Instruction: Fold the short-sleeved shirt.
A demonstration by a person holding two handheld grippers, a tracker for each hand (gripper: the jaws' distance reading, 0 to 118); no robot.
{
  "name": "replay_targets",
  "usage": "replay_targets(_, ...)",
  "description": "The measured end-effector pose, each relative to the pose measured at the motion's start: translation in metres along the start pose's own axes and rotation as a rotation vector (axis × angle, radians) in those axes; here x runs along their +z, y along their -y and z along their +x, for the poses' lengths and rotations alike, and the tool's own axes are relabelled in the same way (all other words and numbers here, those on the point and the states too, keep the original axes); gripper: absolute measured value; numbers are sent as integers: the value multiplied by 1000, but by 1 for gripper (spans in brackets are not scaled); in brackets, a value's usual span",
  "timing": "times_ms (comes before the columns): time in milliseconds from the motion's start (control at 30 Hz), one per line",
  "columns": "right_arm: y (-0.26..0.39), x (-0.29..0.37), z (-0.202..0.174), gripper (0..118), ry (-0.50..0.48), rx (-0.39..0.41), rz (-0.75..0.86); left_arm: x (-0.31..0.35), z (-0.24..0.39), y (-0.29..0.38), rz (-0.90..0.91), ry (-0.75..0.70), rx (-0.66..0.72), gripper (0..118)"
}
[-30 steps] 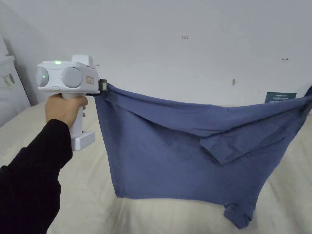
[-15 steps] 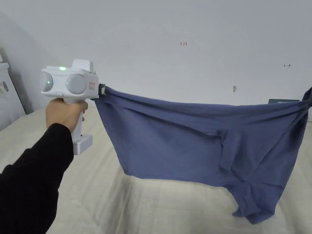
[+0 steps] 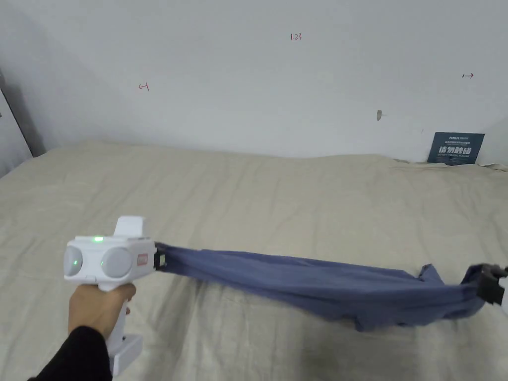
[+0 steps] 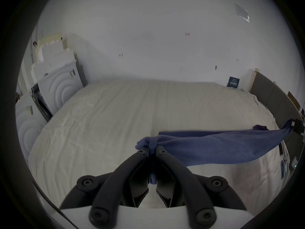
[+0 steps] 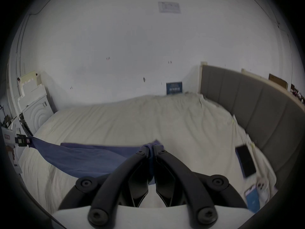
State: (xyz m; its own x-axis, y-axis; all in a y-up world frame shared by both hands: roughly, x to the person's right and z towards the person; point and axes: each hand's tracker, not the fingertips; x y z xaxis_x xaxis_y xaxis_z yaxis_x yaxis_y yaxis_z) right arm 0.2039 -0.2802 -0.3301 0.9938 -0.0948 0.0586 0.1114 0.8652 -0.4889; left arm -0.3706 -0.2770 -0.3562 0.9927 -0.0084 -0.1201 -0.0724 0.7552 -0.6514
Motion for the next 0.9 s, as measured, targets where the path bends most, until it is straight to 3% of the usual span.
replay_targets(500, 159, 123, 6, 3, -13, -26, -173, 67, -44, 202, -215, -9, 42, 4)
replay_targets(700, 194, 169, 7, 3, 4, -21, -211, 105, -61, 243, -252, -15, 62, 4)
replay_targets(900, 224, 172, 5, 3, 31, -14, -274, 108, -61, 263, -281, -25, 74, 4)
